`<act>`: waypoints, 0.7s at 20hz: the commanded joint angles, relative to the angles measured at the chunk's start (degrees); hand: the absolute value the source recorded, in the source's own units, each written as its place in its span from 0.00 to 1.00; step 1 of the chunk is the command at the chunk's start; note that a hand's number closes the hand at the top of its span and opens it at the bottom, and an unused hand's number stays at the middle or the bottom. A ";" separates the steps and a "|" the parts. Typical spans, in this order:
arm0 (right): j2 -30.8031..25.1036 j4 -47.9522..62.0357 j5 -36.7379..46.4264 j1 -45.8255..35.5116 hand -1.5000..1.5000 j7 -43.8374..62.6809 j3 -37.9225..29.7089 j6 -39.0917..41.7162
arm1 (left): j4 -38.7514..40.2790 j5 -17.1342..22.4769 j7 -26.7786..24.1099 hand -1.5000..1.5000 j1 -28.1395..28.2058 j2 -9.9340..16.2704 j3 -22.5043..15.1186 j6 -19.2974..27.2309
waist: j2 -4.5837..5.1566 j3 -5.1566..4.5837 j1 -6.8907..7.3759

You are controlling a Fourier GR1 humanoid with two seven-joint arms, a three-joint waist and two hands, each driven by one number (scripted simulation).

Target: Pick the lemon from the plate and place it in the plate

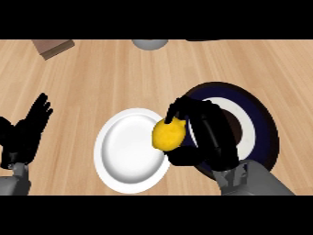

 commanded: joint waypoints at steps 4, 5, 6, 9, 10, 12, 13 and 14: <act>-11.96 -22.64 -0.97 16.84 1.00 9.09 -8.23 1.51 | -2.02 0.14 1.43 0.50 -2.14 1.08 -0.90 -2.94 | 1.46 0.07 4.08; -13.36 -22.34 -2.30 17.74 1.00 7.68 -10.99 1.78 | 1.00 -1.47 1.39 0.50 -5.47 -0.32 -1.45 -1.20 | 1.70 0.06 4.32; -11.92 -21.15 -3.35 17.78 1.00 6.90 -12.85 1.16 | -0.77 -3.28 0.44 0.50 -3.57 -3.75 -4.03 0.92 | 1.76 0.07 5.19; -13.14 -16.78 -5.83 20.81 1.00 0.82 -18.18 0.84 | -6.08 -3.82 4.26 0.50 -2.20 -2.43 -4.01 0.60 | 1.79 0.09 6.02; -14.86 -13.42 -11.01 22.71 1.00 -4.14 -21.12 0.65 | -3.41 0.25 2.29 0.50 -2.03 0.38 -0.34 -3.93 | 1.88 0.11 6.04; -12.80 -14.05 -9.60 22.94 1.00 -3.67 -21.97 3.24 | -4.98 -3.91 4.63 0.50 -3.32 -3.71 -3.56 0.18 | 1.82 0.07 6.08; -14.61 -14.69 -12.82 21.06 1.00 -3.22 -25.84 6.91 | -1.11 -2.51 2.14 0.50 -3.69 -2.12 -1.37 -3.02 | 1.85 0.05 6.07; -12.67 -4.02 -10.26 22.28 1.00 -11.51 -23.11 1.64 | -0.23 -0.60 2.19 0.50 -4.61 -0.23 0.36 -4.42 | 2.00 0.09 6.31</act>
